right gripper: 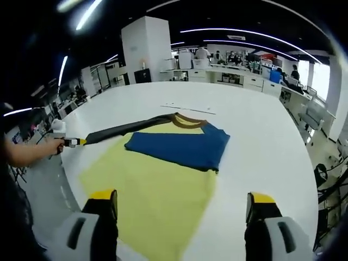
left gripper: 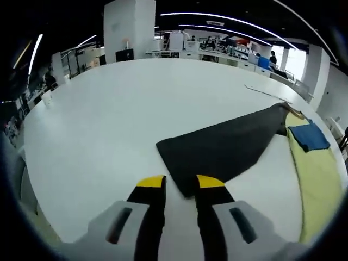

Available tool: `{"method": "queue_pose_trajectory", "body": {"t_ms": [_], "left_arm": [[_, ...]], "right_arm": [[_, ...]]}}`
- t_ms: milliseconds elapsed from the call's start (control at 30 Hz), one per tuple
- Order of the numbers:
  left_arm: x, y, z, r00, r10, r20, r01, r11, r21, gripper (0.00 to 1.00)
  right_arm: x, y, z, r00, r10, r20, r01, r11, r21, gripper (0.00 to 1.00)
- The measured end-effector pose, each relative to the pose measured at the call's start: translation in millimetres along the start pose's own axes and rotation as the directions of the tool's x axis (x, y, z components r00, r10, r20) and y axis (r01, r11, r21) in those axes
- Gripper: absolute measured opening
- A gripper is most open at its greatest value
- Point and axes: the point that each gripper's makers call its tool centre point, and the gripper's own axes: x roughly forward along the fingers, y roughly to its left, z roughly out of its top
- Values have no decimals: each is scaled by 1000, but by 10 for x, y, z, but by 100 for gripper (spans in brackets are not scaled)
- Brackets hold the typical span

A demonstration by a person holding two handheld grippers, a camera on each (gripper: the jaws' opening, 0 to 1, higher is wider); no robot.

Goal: Fold the garment on the visible template until the final outline fits inside the template.

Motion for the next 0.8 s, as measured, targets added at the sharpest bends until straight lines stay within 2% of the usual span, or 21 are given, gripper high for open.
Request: {"method": "queue_pose_trajectory", "body": {"t_ms": [133, 200, 267, 400, 600, 633, 700, 800], "left_arm": [[-21, -29, -9, 999, 32, 0, -32, 999, -28, 18], [-37, 17, -26, 997, 77, -11, -78, 994, -78, 16], [-26, 41, -13, 995, 97, -11, -98, 985, -144, 14], [-16, 30, -9, 994, 110, -18, -111, 989, -94, 13], [-9, 51, -22, 991, 130, -38, -134, 979, -151, 11], [1, 81, -23, 989, 142, -40, -147, 973, -176, 9], [47, 71, -15, 992, 120, -37, -125, 969, -213, 2], [95, 100, 5, 992, 121, -42, -127, 973, -191, 0]], "right_arm": [[-10, 10, -4, 1000, -6, 0, 6, 1000, 1, 100], [-19, 18, 0, 1000, -7, -1, 7, 1000, 8, 99], [-47, 34, 45, 1000, -9, 14, 9, 1000, 8, 99], [-70, 23, 95, 1000, -18, 24, 18, 1000, 3, 99], [-87, 49, 175, 999, -6, 54, 4, 1000, 28, 98], [-85, 61, 177, 999, -1, 54, -1, 1000, 29, 98], [-80, 83, 172, 999, 5, 47, -6, 1000, 23, 99], [-80, 93, 155, 999, 7, 37, -8, 1000, 11, 99]]}}
